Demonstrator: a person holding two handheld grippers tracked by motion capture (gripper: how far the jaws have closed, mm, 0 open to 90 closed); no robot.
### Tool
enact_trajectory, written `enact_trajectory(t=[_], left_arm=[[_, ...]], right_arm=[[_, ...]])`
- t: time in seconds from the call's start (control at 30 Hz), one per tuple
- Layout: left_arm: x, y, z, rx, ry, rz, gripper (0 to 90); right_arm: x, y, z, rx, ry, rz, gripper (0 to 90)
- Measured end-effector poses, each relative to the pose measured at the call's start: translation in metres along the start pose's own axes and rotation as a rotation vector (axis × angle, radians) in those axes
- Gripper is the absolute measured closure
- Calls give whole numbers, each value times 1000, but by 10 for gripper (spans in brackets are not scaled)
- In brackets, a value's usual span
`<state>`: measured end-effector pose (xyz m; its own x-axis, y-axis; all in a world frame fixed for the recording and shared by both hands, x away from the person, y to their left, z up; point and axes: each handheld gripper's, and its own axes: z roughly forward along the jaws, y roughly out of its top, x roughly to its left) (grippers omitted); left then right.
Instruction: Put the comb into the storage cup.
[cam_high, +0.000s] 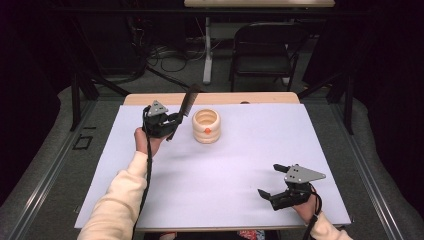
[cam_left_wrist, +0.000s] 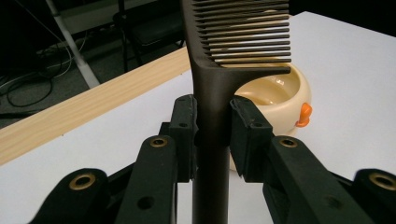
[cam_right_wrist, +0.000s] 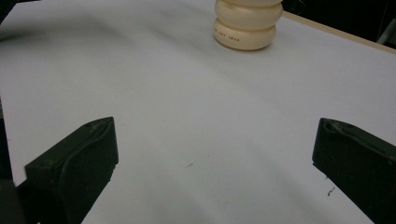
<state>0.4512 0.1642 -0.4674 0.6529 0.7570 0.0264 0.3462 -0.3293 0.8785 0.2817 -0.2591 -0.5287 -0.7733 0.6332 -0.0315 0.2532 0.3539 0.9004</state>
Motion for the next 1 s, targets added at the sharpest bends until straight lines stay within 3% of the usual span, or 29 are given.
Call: enact_trajectory(t=[1.0], left_arm=[[-9,33,6,-45,1,39,725]], right_arm=[[0,0,0,0,2,1,0]])
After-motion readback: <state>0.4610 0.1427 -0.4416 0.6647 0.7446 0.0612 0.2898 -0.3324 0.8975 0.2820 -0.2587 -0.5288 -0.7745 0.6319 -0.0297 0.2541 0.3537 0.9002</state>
